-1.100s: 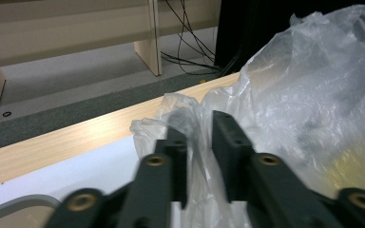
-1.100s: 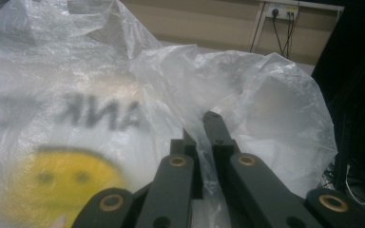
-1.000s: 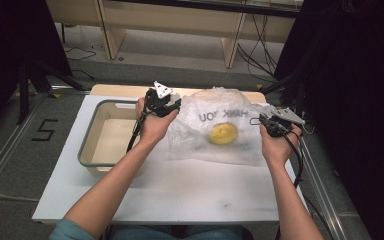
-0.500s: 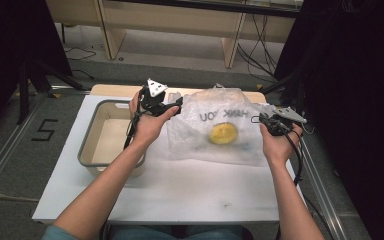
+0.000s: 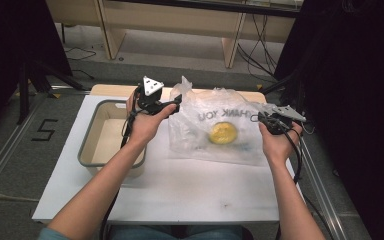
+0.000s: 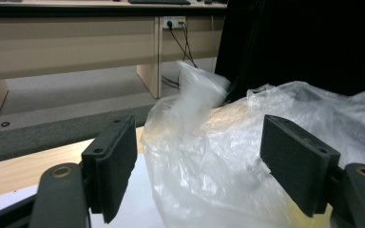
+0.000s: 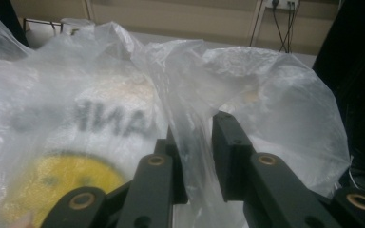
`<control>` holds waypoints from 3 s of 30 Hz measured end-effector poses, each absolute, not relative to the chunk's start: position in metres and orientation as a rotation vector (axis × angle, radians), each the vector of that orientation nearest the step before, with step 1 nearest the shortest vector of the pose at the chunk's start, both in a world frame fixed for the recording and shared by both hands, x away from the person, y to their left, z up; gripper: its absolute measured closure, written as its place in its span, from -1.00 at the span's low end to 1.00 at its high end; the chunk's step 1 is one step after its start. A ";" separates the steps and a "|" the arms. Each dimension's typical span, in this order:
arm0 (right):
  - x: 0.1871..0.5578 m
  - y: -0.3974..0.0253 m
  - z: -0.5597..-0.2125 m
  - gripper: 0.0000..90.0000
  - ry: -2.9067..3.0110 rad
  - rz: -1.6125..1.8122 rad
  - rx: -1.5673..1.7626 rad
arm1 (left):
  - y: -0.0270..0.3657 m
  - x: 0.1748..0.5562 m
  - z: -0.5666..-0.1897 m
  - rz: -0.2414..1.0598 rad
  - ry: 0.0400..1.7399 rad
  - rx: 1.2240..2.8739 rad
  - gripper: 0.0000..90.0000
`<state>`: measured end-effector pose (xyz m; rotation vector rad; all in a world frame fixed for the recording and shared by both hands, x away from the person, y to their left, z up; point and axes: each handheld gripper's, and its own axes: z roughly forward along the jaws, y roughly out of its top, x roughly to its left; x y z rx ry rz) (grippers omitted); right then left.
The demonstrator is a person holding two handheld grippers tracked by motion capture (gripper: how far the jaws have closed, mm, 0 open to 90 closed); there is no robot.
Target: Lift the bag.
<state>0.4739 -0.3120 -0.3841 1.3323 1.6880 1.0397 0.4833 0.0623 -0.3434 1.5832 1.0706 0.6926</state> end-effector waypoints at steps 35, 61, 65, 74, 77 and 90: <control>0.443 -0.317 -0.341 -0.50 1.590 1.277 1.111 | 0.051 0.478 -0.361 0.682 1.042 1.694 -0.38; 0.436 -0.314 -0.310 -0.49 1.575 1.331 1.020 | 0.050 0.475 -0.363 0.682 1.029 1.718 -0.38; 0.430 -0.313 -0.319 -0.48 1.622 1.321 1.015 | 0.049 0.469 -0.366 0.665 1.015 1.743 -0.38; 0.409 -0.319 -0.360 -0.45 1.735 1.295 1.042 | 0.062 0.435 -0.376 0.589 0.956 1.827 -0.38; 0.400 -0.321 -0.379 -0.44 1.786 1.285 1.053 | 0.069 0.422 -0.381 0.566 0.932 1.851 -0.38; 0.370 -0.321 -0.418 -0.39 1.923 1.290 1.051 | 0.098 0.380 -0.401 0.541 0.834 1.880 -0.39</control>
